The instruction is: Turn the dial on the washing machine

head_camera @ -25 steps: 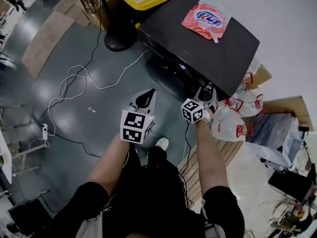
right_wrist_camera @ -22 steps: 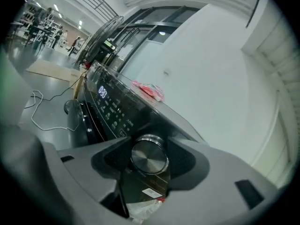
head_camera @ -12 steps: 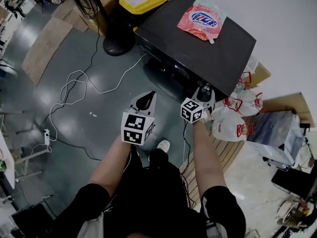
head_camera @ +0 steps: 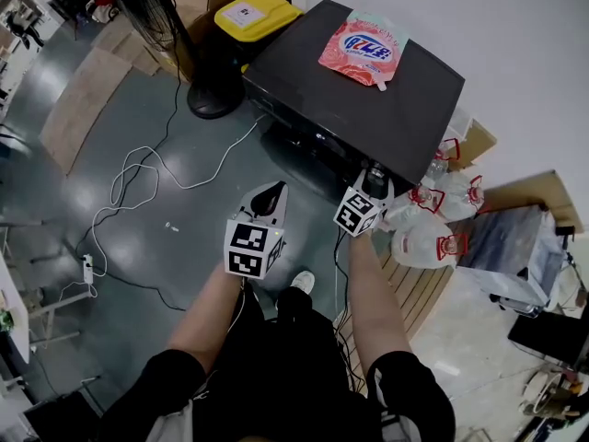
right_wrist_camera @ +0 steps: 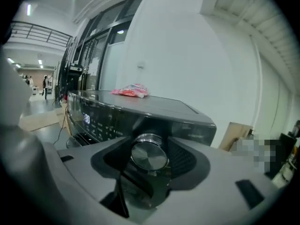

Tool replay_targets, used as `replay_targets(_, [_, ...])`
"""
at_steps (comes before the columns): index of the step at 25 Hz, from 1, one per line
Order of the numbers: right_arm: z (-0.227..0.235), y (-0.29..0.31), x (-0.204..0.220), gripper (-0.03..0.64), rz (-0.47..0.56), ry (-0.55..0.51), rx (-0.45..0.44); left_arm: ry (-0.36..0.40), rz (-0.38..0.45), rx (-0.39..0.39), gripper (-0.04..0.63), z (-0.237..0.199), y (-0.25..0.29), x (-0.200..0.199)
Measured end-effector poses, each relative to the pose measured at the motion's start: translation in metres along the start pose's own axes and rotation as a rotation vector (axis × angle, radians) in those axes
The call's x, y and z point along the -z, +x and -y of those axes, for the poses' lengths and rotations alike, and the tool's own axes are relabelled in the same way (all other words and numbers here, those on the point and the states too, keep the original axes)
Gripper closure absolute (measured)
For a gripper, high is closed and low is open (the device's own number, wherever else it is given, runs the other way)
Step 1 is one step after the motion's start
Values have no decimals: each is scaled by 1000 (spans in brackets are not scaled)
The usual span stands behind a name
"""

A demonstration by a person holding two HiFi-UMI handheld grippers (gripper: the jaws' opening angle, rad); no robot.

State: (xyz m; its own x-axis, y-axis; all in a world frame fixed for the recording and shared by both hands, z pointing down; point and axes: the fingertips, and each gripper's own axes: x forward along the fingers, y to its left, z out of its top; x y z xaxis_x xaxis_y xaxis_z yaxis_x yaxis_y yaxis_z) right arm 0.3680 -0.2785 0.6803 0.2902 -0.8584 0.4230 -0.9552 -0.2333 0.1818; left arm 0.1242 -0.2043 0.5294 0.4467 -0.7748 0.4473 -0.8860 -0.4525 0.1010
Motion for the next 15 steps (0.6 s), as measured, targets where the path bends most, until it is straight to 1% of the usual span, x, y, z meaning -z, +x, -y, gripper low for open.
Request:
replay_targets(3, [1, 1, -1, 371, 0, 39, -19, 6, 2, 7, 589, 3, 3, -3])
replay_targets(15, [2, 2, 0, 371, 2, 50, -44, 36, -1, 21, 589, 17, 10, -9])
